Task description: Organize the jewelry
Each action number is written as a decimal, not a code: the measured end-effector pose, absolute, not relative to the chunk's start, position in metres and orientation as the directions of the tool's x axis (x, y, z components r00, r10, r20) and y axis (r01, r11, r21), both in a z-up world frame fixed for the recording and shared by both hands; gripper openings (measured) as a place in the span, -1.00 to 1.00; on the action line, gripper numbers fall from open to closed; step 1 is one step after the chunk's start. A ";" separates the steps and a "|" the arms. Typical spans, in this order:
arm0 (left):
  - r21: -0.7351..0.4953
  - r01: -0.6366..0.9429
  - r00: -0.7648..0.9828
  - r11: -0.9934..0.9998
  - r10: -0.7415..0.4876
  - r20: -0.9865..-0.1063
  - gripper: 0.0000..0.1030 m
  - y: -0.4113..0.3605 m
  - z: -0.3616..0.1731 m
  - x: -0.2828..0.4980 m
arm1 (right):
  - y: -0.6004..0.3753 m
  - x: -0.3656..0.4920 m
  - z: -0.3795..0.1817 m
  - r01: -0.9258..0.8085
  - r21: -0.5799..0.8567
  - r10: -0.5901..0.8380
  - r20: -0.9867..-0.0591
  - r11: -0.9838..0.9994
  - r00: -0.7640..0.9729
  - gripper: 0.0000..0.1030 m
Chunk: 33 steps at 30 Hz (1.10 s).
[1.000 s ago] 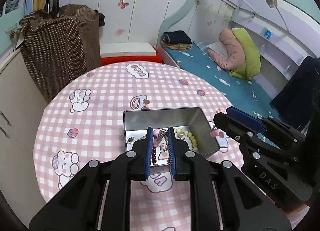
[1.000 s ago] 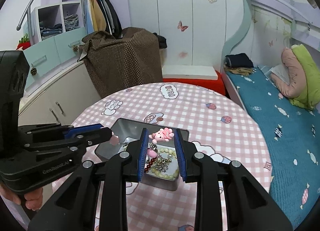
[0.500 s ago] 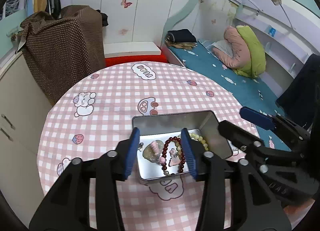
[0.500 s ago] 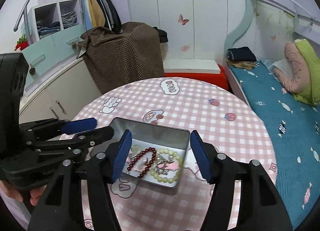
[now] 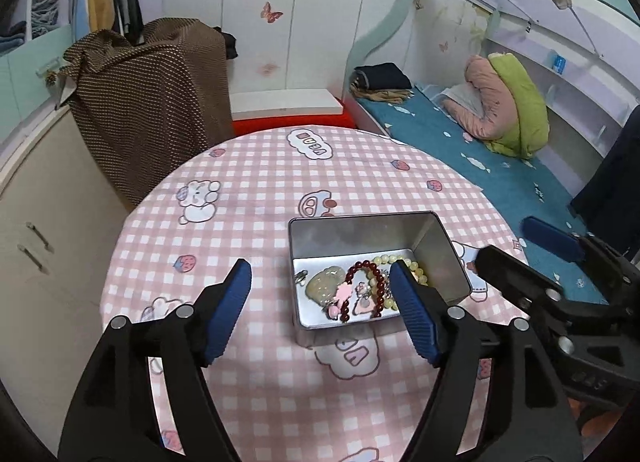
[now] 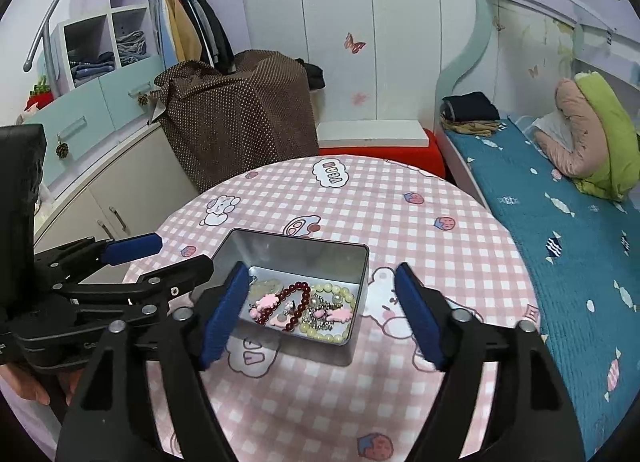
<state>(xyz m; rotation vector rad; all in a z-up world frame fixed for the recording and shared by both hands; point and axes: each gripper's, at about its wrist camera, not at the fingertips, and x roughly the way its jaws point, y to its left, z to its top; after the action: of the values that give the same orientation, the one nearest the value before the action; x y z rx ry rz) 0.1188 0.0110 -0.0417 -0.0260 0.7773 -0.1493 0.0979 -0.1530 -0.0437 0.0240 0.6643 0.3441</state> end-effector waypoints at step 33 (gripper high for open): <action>0.025 0.027 0.839 0.999 -0.010 -0.544 0.71 -0.005 0.003 0.015 | -0.183 0.006 -0.013 -0.171 0.147 0.223 -0.513 0.974 0.829 0.86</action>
<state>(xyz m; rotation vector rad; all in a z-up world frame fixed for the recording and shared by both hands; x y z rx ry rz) 0.0149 -0.0053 0.0034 0.0320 0.5746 -0.0195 0.0056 -0.1834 -0.0134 0.0963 0.5553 0.2094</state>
